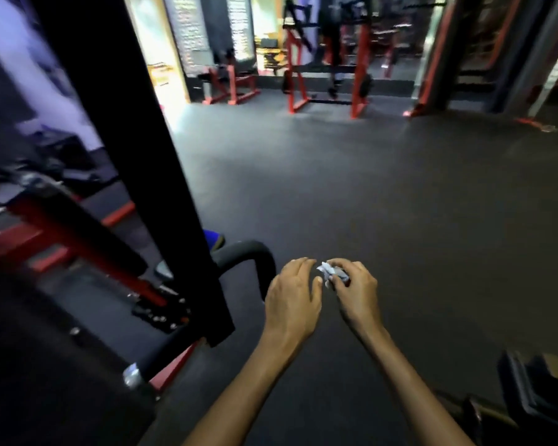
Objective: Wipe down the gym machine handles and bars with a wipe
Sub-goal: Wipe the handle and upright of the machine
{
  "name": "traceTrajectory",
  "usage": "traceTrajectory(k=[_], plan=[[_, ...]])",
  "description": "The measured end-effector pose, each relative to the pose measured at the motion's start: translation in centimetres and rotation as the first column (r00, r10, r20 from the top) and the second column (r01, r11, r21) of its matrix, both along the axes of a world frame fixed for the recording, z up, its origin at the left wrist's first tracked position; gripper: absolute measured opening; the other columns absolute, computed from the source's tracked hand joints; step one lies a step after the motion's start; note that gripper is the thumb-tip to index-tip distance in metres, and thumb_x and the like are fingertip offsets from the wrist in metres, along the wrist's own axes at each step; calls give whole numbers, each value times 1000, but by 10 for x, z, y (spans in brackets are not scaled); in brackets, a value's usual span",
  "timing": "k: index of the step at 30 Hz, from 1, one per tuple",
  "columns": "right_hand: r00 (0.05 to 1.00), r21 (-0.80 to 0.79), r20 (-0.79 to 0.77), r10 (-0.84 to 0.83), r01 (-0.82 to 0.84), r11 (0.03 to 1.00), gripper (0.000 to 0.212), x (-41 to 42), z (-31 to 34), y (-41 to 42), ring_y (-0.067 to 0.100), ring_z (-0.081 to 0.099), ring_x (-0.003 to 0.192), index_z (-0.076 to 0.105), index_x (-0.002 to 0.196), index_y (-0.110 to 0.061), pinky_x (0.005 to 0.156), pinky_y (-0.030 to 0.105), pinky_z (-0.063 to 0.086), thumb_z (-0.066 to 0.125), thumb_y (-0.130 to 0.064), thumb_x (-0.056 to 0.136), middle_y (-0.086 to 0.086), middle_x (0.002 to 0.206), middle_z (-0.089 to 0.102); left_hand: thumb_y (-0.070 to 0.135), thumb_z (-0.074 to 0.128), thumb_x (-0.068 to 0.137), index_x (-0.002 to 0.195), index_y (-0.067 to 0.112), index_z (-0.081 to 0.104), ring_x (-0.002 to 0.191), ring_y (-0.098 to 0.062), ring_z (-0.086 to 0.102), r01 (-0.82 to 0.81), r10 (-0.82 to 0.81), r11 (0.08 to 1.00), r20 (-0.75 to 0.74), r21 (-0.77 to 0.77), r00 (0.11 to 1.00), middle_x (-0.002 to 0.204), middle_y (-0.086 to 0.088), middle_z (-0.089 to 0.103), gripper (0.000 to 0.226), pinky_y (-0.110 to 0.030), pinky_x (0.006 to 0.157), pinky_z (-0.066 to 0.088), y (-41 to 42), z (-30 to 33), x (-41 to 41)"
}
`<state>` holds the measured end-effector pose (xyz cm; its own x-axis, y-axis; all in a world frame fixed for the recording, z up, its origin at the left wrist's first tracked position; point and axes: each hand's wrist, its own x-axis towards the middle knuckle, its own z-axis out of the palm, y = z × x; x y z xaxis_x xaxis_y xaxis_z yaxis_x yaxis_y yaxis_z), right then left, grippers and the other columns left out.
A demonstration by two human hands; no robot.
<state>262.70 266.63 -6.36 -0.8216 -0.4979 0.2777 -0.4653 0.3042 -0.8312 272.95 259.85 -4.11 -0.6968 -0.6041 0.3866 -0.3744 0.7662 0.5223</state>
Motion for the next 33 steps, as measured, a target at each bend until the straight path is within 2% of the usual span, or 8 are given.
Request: traceTrajectory(k=[6,10,15,18,23,25,29,33], plan=[[953,-271,-101,284,-301,914,21,32,36,-43,-2,57,90,69,105,-8,81,8,43,62,-2,86,4,106,63,16,45,93,125,8,62,130,-19,49,-137,35,964,-402,-229,915,137,-7,56,37,-36,108,40,7,18,40],[827,-327,-346,443,-548,769,31,56,67,-64,-1,56,98,69,104,-5,90,11,43,57,7,78,-2,106,64,13,41,97,132,15,48,146,-18,24,-468,118,781,-639,-413,760,149,-4,36,36,-35,118,21,-2,47,68],[558,15,-551,620,-737,676,36,68,68,-81,17,60,105,65,114,-3,92,29,50,57,4,80,7,116,63,36,37,101,155,27,-4,149,-13,-10,-656,397,555,-530,-511,749,160,12,-17,68,-39,121,2,-50,80,68],[638,-88,-536,553,-694,715,30,50,56,-69,-1,54,104,68,105,-2,94,8,40,57,6,78,7,112,65,33,49,96,154,24,-11,148,-12,-13,-696,465,463,-518,-549,718,159,9,-21,84,-40,120,4,-68,76,67],[860,-215,-348,373,-461,861,24,17,37,-64,20,66,81,72,92,-4,73,32,53,62,12,77,7,88,67,20,57,91,155,21,-6,149,-15,-9,-665,392,423,-537,-616,747,161,6,-16,90,-38,121,6,-81,71,70],[831,-261,-345,435,-531,806,24,32,57,-74,10,61,87,72,98,-4,80,18,48,60,9,81,3,94,66,17,53,92,155,20,-5,149,-16,-7,-647,348,438,-546,-624,762,161,6,-14,86,-38,121,6,-84,70,69],[521,4,-474,710,-805,593,38,65,82,-89,13,59,97,68,109,-4,86,10,41,50,4,77,7,111,65,16,45,96,155,20,-6,149,-18,-7,-628,308,462,-550,-626,776,161,6,-14,78,-39,122,8,-86,69,68],[661,-96,-424,619,-713,695,46,50,67,-88,9,58,95,69,103,-6,85,12,42,47,4,64,4,104,66,16,39,99,155,19,-6,150,-19,-7,-608,286,472,-542,-638,790,162,5,-14,72,-39,122,9,-87,68,69]])
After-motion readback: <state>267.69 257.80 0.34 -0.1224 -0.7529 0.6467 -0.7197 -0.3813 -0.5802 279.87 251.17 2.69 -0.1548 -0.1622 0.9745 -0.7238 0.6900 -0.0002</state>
